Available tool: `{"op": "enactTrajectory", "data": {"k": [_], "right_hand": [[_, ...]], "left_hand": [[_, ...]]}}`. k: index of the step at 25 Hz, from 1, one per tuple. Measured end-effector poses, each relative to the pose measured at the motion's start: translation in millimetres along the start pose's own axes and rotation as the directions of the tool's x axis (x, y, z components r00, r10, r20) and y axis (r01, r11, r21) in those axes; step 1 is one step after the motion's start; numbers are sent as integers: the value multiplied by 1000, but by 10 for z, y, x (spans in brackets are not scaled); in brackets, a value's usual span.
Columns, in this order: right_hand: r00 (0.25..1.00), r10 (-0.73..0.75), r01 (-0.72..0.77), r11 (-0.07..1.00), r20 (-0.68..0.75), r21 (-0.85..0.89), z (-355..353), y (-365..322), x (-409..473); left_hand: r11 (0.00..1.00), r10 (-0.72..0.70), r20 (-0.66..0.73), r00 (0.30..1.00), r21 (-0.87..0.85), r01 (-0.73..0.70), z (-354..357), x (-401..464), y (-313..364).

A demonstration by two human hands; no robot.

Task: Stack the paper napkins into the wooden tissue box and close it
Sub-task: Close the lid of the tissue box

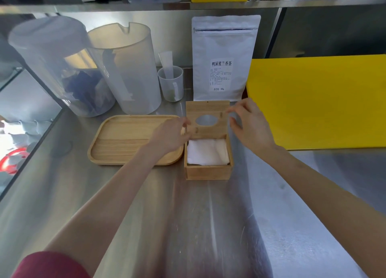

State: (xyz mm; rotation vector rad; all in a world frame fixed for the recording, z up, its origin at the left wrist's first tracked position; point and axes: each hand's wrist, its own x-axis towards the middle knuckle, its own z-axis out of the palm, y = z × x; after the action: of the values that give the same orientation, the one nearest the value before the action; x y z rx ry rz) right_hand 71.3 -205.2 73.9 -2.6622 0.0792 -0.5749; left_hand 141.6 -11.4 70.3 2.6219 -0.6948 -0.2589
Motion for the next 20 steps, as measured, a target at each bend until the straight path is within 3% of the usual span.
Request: {"op": "enactTrajectory", "data": {"k": [4,9,15,20], "right_hand": [[996,74,-76,996,55,38,-50,31,152],[986,76,-77,997,147,3,-6,-5,266],[996,71,-78,986,48,149,-52,-38,226],[996,46,-61,975,76,214,-96,-33,18]], "left_hand": [[987,-69,-225,972,-159,33,-102,74,38],[987,-58,-171,983,-157,31,-111,209,111],[975,-86,-224,971,-217,36,-122,159,105],[972,-49,-249,967,-235,-11,-56,-10,49]]}}
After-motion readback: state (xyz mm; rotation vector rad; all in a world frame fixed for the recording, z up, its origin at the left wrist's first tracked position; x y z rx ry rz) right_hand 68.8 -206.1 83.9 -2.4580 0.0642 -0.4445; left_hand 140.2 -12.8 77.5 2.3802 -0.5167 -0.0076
